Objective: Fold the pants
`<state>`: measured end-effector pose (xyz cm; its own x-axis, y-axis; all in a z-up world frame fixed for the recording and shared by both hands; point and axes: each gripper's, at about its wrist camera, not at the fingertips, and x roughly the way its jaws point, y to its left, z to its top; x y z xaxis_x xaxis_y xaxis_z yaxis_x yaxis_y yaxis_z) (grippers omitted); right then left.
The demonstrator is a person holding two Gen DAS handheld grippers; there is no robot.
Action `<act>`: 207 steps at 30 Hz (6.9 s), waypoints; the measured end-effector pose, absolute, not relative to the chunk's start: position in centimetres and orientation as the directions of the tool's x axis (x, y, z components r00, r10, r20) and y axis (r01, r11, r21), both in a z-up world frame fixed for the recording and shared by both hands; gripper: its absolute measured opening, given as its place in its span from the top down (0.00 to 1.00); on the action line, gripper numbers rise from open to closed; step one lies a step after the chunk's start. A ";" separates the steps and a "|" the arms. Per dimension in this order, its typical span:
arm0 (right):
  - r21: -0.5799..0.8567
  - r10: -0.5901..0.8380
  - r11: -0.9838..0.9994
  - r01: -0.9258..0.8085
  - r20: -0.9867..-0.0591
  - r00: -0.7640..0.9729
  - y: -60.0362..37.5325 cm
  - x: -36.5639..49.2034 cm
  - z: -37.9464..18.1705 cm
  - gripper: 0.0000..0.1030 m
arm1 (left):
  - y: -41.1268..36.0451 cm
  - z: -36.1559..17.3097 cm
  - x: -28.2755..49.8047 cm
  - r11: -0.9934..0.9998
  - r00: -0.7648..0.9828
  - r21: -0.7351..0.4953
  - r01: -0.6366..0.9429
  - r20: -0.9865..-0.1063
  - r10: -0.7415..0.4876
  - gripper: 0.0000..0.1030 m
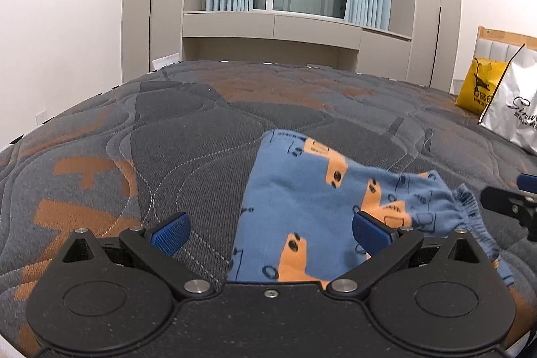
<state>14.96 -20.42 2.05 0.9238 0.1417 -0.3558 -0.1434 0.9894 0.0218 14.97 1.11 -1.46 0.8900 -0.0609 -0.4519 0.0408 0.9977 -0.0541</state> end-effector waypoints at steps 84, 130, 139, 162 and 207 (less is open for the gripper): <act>0.524 0.493 0.818 -0.239 -0.421 0.762 -23.4 21.4 -1.7 0.64 | 4.4 -1.7 14.2 0.956 0.825 -0.292 0.018 -0.536 -0.179 0.48; 0.315 0.401 0.903 -0.294 -0.365 0.840 -21.7 18.7 3.9 0.82 | 1.5 2.9 14.9 0.950 0.872 -0.281 0.135 -0.422 -0.249 0.83; 0.268 0.382 0.915 -0.301 -0.337 0.861 -22.3 20.8 5.5 0.82 | 0.8 4.0 17.8 0.953 0.888 -0.261 0.156 -0.385 -0.251 0.83; 0.206 0.327 0.942 -0.264 -0.401 0.856 -22.4 36.2 4.6 0.82 | 0.6 1.9 32.5 0.962 0.877 -0.243 0.127 -0.425 -0.223 0.83; 0.147 0.172 0.980 -0.132 -0.303 0.937 -24.4 21.9 7.8 0.00 | 1.2 5.8 19.2 0.988 0.909 -0.157 -0.004 -0.412 -0.062 0.01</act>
<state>21.85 -24.35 7.75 0.9374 0.1720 -0.3029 -0.1325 0.9803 0.1466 19.17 1.16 5.79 0.9090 -0.0618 -0.4121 -0.0039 0.9876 -0.1567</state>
